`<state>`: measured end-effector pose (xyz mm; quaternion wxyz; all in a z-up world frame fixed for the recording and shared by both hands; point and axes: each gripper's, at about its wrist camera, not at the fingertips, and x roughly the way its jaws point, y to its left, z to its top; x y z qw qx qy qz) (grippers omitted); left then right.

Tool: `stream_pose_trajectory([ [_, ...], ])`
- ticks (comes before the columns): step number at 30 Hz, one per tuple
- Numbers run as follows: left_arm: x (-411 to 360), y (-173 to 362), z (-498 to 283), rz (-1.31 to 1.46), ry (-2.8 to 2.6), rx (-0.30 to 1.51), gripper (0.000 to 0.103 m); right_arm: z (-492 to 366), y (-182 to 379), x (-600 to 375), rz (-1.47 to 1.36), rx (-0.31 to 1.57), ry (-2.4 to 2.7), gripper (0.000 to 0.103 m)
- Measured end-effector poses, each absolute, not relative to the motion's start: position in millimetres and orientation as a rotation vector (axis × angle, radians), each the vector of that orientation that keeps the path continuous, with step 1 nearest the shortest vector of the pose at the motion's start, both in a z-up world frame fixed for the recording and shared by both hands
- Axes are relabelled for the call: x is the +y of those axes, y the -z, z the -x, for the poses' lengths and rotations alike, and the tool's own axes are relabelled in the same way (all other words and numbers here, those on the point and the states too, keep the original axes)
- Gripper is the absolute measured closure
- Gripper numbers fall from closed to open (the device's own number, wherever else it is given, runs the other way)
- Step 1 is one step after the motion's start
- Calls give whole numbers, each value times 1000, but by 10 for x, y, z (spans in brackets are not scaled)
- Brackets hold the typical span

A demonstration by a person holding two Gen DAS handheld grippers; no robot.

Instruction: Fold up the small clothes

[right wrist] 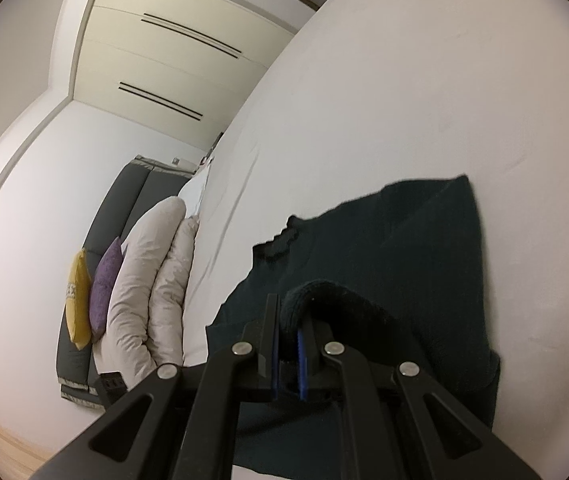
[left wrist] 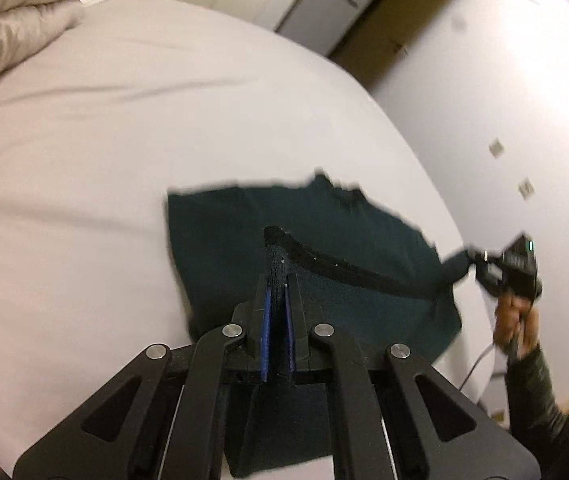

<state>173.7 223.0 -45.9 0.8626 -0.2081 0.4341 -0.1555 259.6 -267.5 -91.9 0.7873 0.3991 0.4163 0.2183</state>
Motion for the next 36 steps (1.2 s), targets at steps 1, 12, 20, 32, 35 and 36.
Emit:
stream_pose_trajectory([
  [1,2282,441,-1831,454,304,893,98,-2657,904,-2668,-860,896,-464,95],
  [12,2260,740,-2750,492,186,907,98,-3270,1213,-2864,-942,962,-302,95],
  [20,2259,1084,-3182,503,144,931,98,-3375,1652,-3157,-1090,969,-184,95],
  [32,2418,1493,-3216,569,107,982,96,-3168,1190,-3596,-1083,732,-133,16],
  [35,2402,1484,-3192,573,103,966,96,-3145,1036,-3421,-918,802,-194,28],
  [36,2407,1479,-3177,579,100,961,96,-3120,990,-3319,-840,825,-199,28],
])
